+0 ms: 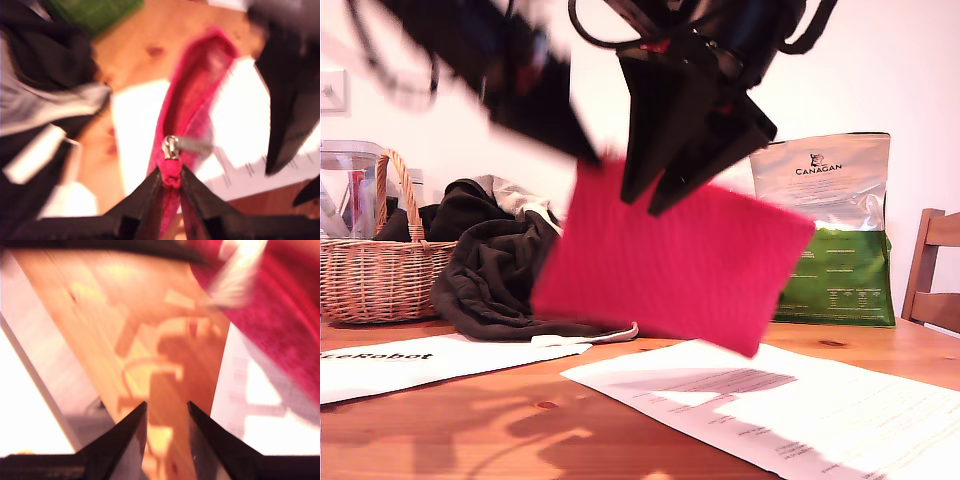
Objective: Close the zipper in the zip bag in front of you
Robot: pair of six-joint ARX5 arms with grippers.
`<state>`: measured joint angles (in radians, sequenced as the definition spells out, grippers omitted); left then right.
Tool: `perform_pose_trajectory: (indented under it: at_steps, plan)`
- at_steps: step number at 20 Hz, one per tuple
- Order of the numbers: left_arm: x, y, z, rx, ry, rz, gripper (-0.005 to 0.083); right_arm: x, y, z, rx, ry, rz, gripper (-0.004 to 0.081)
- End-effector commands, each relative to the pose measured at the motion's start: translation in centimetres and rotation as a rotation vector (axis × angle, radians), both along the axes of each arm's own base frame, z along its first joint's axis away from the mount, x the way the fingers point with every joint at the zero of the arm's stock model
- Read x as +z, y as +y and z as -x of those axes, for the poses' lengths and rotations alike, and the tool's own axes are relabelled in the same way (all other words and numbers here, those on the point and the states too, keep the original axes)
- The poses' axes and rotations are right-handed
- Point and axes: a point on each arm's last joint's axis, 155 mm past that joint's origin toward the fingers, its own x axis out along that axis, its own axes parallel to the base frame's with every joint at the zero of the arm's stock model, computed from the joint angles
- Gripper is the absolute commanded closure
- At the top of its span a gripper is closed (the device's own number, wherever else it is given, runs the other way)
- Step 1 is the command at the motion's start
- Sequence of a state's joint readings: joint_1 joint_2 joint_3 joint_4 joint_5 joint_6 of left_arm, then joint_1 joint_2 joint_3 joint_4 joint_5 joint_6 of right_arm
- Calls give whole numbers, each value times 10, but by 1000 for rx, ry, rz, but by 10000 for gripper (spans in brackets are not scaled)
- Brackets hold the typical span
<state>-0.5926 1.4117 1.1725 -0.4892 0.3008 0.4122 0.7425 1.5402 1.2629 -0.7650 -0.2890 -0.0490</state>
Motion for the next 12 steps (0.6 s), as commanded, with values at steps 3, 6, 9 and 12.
perform_pose_trajectory:
  at_steps: [3, 6, 9, 12]
  plan:
    - [50, 6, -2, -26, -64, -42, 795, 60, 1, -8, -25, -105, -177, 553]
    - [57, 15, 7, -54, -54, -100, 796, 86, -6, -15, -11, -202, -223, 553]
    - [46, 26, 14, -50, -18, -159, 796, 105, -7, -20, 103, -400, -195, 553]
    - [38, 28, 24, -63, 25, -184, 796, 107, 3, -12, 182, -474, -166, 553]
